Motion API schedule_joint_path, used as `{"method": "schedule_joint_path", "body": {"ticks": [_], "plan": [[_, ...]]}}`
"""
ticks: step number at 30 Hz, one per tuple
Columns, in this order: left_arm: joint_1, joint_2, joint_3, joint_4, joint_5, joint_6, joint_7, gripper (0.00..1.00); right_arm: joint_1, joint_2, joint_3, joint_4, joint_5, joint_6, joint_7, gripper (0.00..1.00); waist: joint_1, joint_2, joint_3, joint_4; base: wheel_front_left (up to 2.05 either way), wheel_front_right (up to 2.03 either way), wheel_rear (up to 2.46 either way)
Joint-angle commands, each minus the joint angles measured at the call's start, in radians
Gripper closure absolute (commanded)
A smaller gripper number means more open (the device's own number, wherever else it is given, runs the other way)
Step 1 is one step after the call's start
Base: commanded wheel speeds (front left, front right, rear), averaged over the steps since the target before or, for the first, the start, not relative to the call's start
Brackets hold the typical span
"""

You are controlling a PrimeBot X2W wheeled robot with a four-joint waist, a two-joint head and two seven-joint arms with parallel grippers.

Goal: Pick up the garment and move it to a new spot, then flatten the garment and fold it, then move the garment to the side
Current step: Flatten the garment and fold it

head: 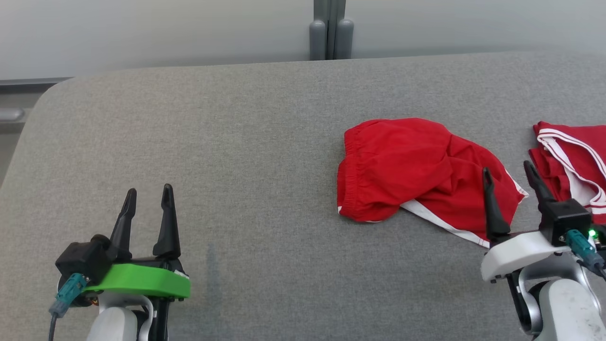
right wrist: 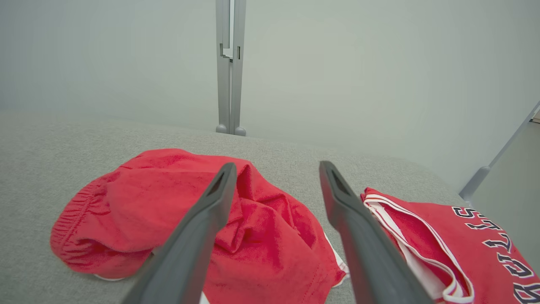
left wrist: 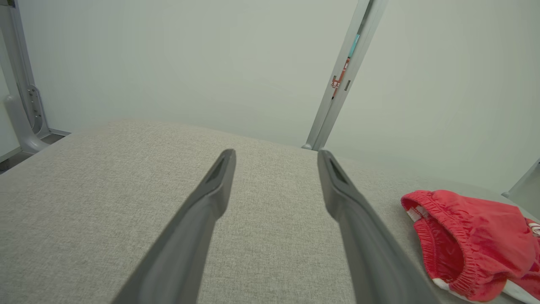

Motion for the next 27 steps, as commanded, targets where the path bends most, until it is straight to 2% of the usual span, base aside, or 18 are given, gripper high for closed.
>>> {"method": "schedule_joint_path", "body": {"ticks": [1, 7, 27], "plan": [[0.02, 0.008, 0.004, -0.002, 0.01, -0.002, -0.003, 0.0, 0.015, 0.0, 0.018, 0.012, 0.018, -0.002, -0.03, 0.0, 0.0, 0.0, -0.01, -0.013, 0.0, 0.0, 0.0], [0.041, -0.001, 0.005, -0.005, 0.025, -0.002, -0.003, 0.0, 0.033, -0.009, 0.093, 0.076, 0.045, -0.002, -0.09, 0.0, 0.0, 0.0, -0.026, -0.031, 0.0, 0.0, 0.0], [0.07, -0.019, 0.021, -0.021, 0.039, -0.002, -0.003, 0.0, 0.012, -0.01, 0.123, 0.107, 0.062, -0.002, -0.11, 0.0, 0.0, 0.0, -0.034, -0.032, 0.0, 0.0, 0.0]]}}
